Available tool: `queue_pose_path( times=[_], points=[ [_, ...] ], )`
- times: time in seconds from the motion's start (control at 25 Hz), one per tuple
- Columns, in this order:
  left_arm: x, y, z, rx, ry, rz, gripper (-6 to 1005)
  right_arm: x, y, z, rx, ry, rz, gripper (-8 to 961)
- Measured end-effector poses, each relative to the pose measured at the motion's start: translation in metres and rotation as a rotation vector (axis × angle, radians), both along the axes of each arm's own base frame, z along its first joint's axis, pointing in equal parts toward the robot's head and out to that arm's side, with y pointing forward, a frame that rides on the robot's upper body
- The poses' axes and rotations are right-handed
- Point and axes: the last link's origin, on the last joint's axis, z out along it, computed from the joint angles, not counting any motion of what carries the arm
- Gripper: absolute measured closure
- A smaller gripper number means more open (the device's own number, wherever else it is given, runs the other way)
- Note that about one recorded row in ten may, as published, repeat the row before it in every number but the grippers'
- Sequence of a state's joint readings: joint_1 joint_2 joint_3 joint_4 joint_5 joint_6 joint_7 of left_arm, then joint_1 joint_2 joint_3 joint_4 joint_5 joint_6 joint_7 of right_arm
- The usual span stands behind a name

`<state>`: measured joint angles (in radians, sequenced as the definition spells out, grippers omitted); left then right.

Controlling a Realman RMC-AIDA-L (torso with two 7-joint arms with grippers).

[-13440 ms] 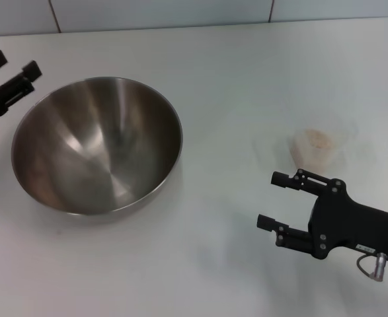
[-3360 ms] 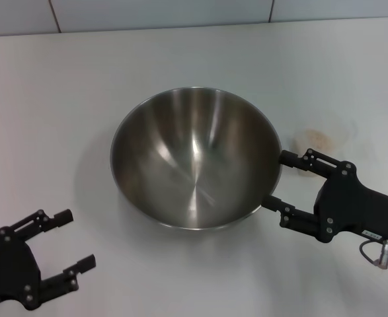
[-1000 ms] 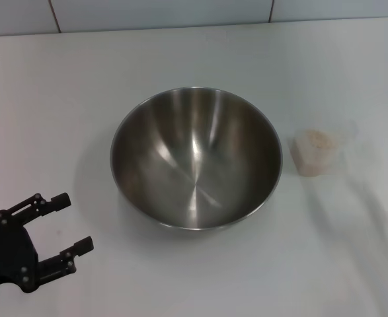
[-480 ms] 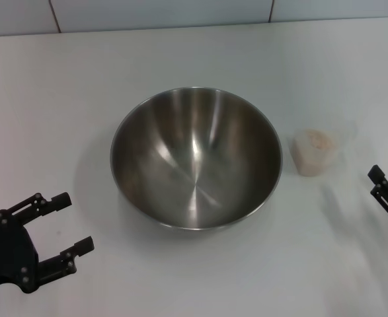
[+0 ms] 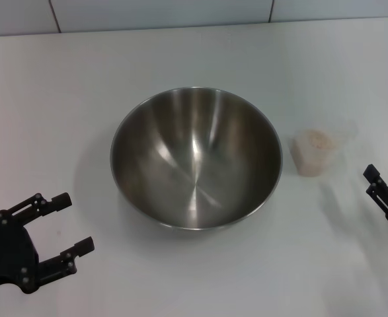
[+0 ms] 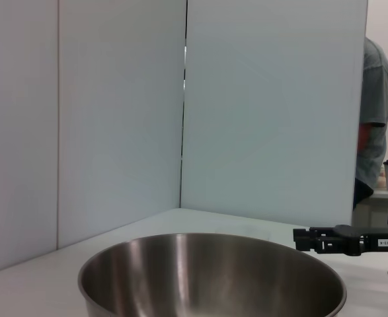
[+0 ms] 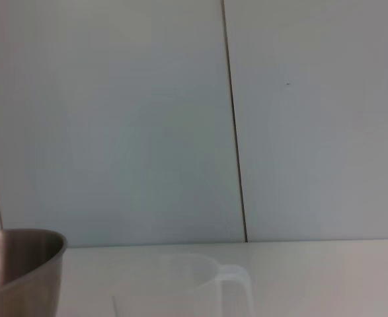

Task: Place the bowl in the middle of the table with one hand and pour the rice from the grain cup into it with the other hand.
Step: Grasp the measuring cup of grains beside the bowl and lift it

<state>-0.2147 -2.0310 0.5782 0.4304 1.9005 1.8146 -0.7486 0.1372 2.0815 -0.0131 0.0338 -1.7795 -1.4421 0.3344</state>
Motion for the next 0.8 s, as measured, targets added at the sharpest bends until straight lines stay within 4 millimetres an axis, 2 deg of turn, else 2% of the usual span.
queue_pose_path(
  times=[0.8],
  points=[
    [0.001, -0.002, 0.0, 0.009, -0.018, 0.005, 228, -0.002, 0.034, 0.001, -0.019, -0.036, 0.0, 249]
  ],
)
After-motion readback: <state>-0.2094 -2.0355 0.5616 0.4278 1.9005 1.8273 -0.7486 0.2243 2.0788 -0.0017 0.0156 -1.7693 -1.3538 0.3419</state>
